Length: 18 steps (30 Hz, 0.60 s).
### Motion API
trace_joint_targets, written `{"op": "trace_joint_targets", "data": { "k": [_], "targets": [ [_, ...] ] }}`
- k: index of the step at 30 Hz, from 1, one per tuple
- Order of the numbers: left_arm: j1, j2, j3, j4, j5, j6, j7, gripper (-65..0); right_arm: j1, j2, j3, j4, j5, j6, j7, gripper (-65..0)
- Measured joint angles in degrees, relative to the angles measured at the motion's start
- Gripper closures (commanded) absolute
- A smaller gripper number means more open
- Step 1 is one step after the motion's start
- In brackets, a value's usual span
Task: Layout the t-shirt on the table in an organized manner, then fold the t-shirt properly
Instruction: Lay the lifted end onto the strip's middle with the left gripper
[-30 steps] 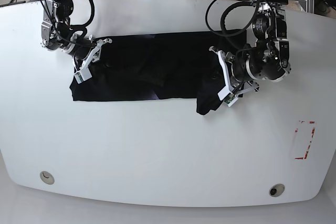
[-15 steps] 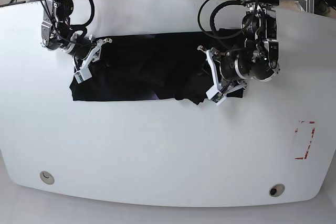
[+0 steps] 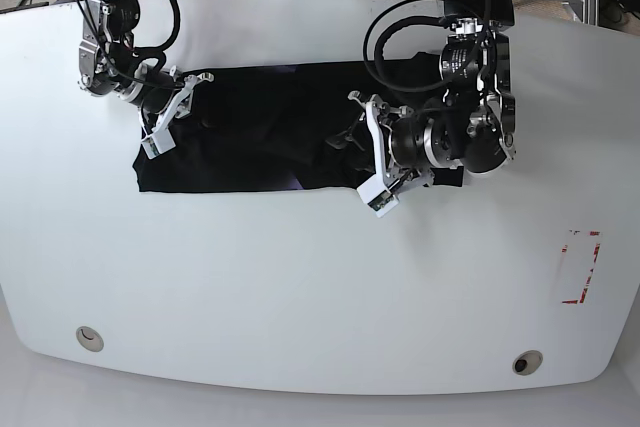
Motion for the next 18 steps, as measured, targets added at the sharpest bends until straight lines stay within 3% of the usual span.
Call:
{"op": "trace_joint_targets", "data": {
  "k": [8, 18],
  "targets": [
    [-1.53, -0.61, -0.24, 0.07, -8.74, 0.0, 0.35, -27.5, 0.0, 0.0, -0.02, 0.0, -0.02, 0.0, -0.02, -4.4],
    [-1.97, -10.34, -5.22, 0.09, -8.52, 0.04, 0.5, -27.5, 0.11, 0.13, -0.13, 0.0, -0.04, 0.02, -0.17, -4.4]
  ]
}}
